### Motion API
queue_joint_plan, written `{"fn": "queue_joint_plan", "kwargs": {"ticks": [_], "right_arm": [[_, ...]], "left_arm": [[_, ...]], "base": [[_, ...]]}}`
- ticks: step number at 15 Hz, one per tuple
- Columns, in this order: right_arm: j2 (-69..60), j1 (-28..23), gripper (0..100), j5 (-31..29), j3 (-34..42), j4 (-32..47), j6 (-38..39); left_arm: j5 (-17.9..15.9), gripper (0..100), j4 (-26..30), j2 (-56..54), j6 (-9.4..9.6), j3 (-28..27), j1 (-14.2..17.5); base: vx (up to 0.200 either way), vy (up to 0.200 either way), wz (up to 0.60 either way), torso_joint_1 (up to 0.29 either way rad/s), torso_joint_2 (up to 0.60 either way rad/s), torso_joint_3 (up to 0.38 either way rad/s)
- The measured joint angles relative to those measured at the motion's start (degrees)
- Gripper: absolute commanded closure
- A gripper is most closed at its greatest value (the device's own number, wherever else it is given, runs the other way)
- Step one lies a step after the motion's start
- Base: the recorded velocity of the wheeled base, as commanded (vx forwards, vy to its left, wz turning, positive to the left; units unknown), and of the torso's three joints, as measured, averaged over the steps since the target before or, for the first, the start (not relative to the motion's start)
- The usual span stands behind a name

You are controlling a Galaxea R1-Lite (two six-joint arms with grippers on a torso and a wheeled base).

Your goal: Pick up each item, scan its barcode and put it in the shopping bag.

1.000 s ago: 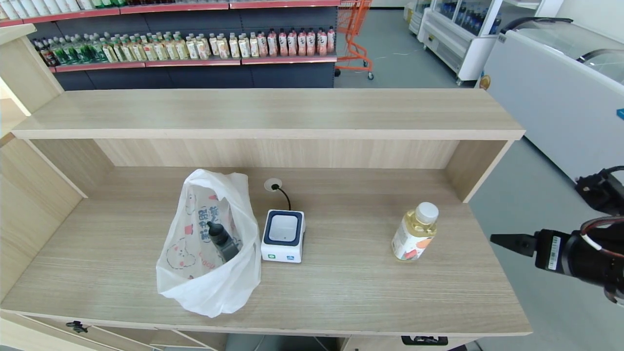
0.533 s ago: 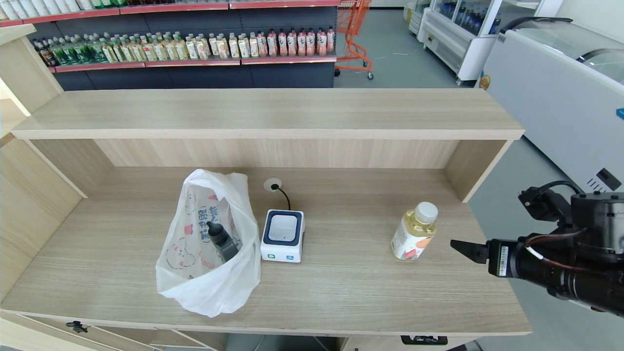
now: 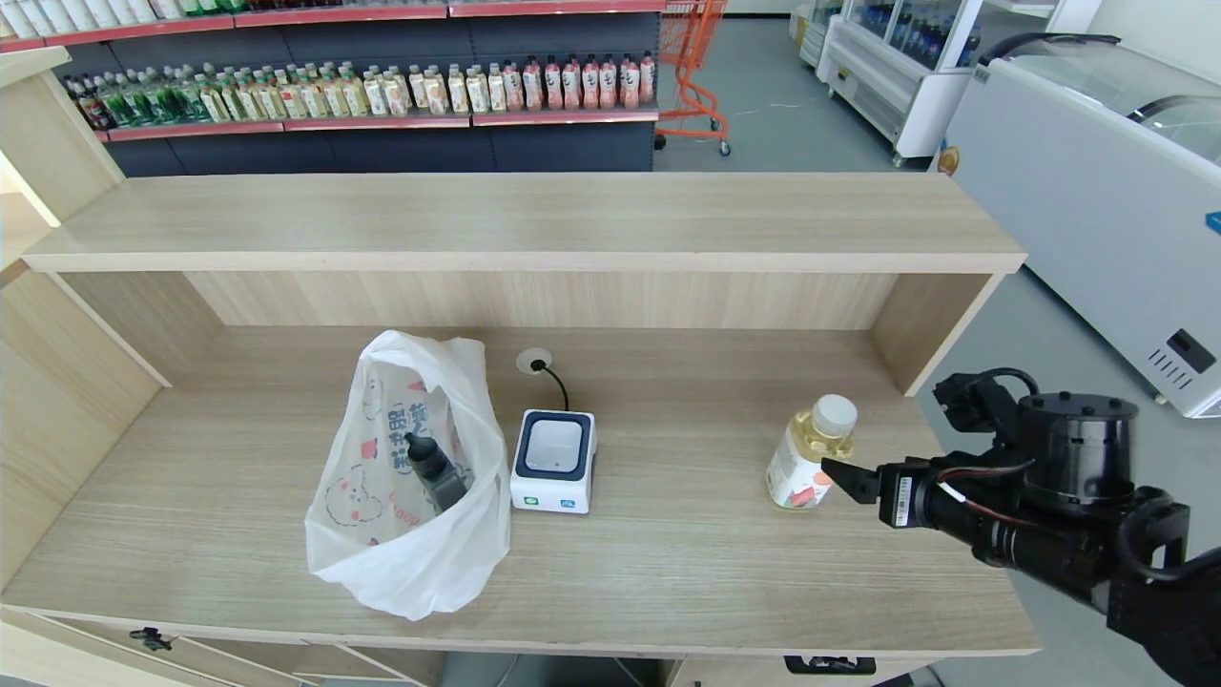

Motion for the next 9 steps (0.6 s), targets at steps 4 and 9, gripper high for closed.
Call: {"fn": "queue_joint_plan", "kwargs": {"ticks": [4, 9], "right_arm": [[6.4, 1.4, 0, 0.0, -0.2, -7.9, -2.6], [12.7, 2.1, 0, 0.0, -2.3, -14.2, -4.4]], "left_arm": [[0.0, 0, 0.0, 0.0, 0.00, 0.0, 0.0], [0.0, 0, 0.0, 0.0, 0.00, 0.0, 0.0]], "base": [[0.000, 0.000, 0.00, 0.000, 0.00, 0.000], [0.000, 0.000, 0.00, 0.000, 0.00, 0.000]]}}
